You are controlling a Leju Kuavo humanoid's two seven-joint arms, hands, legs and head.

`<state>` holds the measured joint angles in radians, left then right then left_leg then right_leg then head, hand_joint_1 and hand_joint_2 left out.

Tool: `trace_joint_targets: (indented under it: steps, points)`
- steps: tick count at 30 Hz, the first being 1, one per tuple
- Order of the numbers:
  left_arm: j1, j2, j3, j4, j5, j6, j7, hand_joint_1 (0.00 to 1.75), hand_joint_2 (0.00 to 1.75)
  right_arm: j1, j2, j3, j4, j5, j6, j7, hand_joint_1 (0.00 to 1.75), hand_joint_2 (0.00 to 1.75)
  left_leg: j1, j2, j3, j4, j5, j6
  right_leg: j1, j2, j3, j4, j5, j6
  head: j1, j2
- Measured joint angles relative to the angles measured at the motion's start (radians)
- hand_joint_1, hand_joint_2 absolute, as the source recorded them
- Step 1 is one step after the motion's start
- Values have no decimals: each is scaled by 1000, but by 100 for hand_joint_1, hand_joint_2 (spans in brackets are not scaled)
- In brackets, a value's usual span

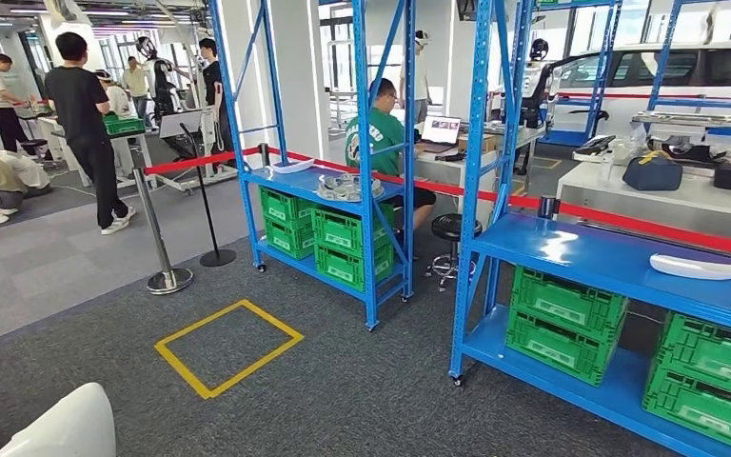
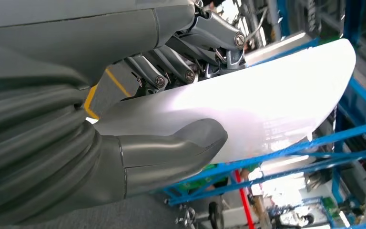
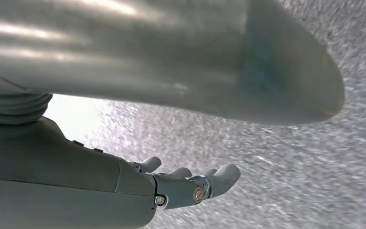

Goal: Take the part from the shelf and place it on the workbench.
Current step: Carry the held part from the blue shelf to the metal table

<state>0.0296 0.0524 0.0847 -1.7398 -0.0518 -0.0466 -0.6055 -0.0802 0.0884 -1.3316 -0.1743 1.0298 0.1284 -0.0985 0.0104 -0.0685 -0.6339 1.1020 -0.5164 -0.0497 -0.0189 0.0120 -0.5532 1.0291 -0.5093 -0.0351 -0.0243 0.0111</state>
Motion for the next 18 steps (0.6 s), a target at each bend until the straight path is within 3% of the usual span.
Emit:
trace_joint_targets:
  steps: [1,2,4,5,6,8,10,12,13,15,16,18]
  points:
    - [10,0,2,-15,-3,3,-2,175,175,2,0,1,0,4,3,0,0,0,-1,32,-29,62,-36,-3,2,-14,0,0,0,-4,-2,0]
    - [25,1,5,-30,-9,7,-1,175,175,5,1,2,0,8,5,5,0,0,-1,50,-58,128,-69,-7,4,-29,-1,0,-1,-6,-2,0]
    - [71,9,19,-65,-18,11,2,175,175,9,5,4,0,9,4,15,0,0,1,61,-86,199,-91,-10,7,-57,-1,1,-3,-8,-2,0]
    - [95,16,30,-84,-13,9,1,175,175,10,8,4,0,8,4,15,0,0,0,65,-71,176,-73,-9,7,-70,0,1,-5,-7,-2,0]
    - [114,24,42,-101,-3,5,0,175,175,10,12,4,0,6,6,10,0,0,0,74,-37,119,-44,-8,8,-83,1,1,-6,-6,-2,0]
    - [132,43,69,-126,15,-2,-6,175,175,10,20,4,0,6,10,-5,0,0,-5,121,40,-24,10,3,12,-110,6,3,-12,0,-2,0]
    - [135,55,91,-145,17,-1,-5,175,175,8,27,4,0,6,9,-10,0,0,-12,147,68,-83,27,18,15,-134,14,1,-17,10,-1,0]
    - [139,59,110,-164,14,3,1,175,175,3,33,7,0,14,12,-1,0,0,-12,120,65,-86,32,30,16,-159,25,-4,-21,22,0,0]
    - [141,59,120,-173,12,6,4,175,175,0,36,9,0,20,15,4,0,0,-10,107,68,-90,36,35,14,-152,28,-1,-27,28,0,0]
    - [139,61,142,-187,10,15,6,175,175,-1,41,16,0,28,17,5,0,0,-3,82,74,-99,45,44,12,-97,11,52,-64,38,1,0]
    - [138,61,153,-191,13,21,6,175,175,-1,43,18,0,29,15,3,0,0,-2,70,74,-100,48,47,10,-58,-15,109,-96,40,2,0]
    - [139,62,177,-196,23,36,3,175,175,2,47,21,0,28,11,1,0,0,-2,45,70,-97,49,50,10,-22,-78,237,-150,40,2,0]
